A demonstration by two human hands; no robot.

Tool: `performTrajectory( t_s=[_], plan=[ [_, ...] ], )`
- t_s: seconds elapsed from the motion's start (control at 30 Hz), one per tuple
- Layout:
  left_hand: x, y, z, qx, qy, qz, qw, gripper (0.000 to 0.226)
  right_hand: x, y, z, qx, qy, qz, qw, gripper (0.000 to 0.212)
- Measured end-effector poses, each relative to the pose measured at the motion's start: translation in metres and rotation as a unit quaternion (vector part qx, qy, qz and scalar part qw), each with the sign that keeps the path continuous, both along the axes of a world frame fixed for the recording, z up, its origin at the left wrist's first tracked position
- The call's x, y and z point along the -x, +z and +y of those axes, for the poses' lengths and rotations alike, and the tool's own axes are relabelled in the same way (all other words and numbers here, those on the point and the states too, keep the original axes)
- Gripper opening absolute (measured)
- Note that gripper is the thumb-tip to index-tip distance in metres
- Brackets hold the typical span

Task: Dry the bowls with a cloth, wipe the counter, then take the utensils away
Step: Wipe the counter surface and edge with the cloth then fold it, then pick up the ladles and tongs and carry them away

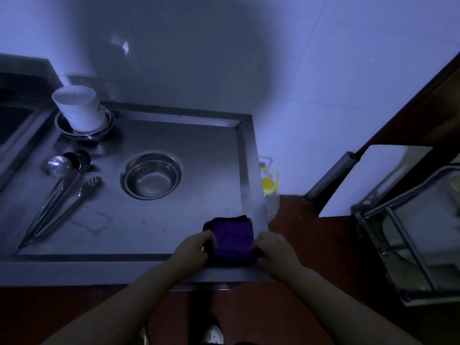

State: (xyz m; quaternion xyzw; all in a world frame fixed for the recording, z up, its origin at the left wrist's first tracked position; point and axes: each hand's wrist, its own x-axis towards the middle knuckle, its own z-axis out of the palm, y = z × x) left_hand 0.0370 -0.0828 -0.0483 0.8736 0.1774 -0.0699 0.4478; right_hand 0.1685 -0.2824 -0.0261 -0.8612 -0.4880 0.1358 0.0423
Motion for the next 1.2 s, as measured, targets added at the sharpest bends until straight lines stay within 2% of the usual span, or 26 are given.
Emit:
performTrajectory(
  t_s=[0.1, 0.2, 0.27, 0.4, 0.57, 0.73, 0.83, 0.97, 1.03, 1.13, 1.2],
  plan=[
    [0.017, -0.023, -0.009, 0.0, -0.069, 0.065, 0.995, 0.03, 0.019, -0.02, -0.014, 0.058, 0.019, 0.042, 0.997, 0.019],
    [0.025, -0.026, -0.004, 0.007, -0.07, 0.076, 0.995, 0.032, 0.024, -0.02, -0.011, 0.063, 0.018, 0.085, 0.994, 0.032],
    [0.027, -0.018, 0.007, 0.016, -0.024, 0.057, 0.998, 0.038, 0.02, -0.014, -0.002, 0.038, -0.02, 0.095, 0.994, 0.039],
    [0.037, 0.008, 0.056, 0.019, 0.139, -0.008, 0.99, 0.033, 0.01, -0.001, 0.042, -0.021, -0.056, 0.055, 0.997, 0.027],
    [0.08, 0.026, 0.136, 0.003, 0.282, -0.066, 0.957, 0.022, 0.032, 0.007, 0.134, -0.05, -0.035, 0.121, 0.991, 0.021],
    [0.135, 0.021, 0.225, -0.025, 0.393, -0.054, 0.918, 0.014, 0.086, 0.009, 0.244, -0.058, -0.031, 0.211, 0.975, 0.022],
    [0.165, 0.009, 0.276, -0.078, 0.424, 0.02, 0.902, 0.013, 0.118, 0.007, 0.31, -0.031, -0.033, 0.247, 0.968, 0.022],
    [0.193, -0.009, 0.337, -0.113, 0.409, 0.072, 0.903, 0.021, 0.154, -0.006, 0.395, -0.022, -0.107, 0.303, 0.947, 0.023],
    [0.201, -0.019, 0.362, -0.143, 0.364, 0.097, 0.915, 0.024, 0.169, -0.017, 0.434, -0.008, -0.138, 0.309, 0.941, 0.028],
    [0.202, -0.037, 0.39, -0.187, 0.282, 0.13, 0.932, 0.009, 0.188, -0.036, 0.481, 0.024, -0.181, 0.302, 0.936, 0.032],
    [0.199, -0.047, 0.402, -0.207, 0.247, 0.152, 0.934, 0.016, 0.195, -0.05, 0.503, 0.044, -0.215, 0.283, 0.934, 0.041]
  ],
)
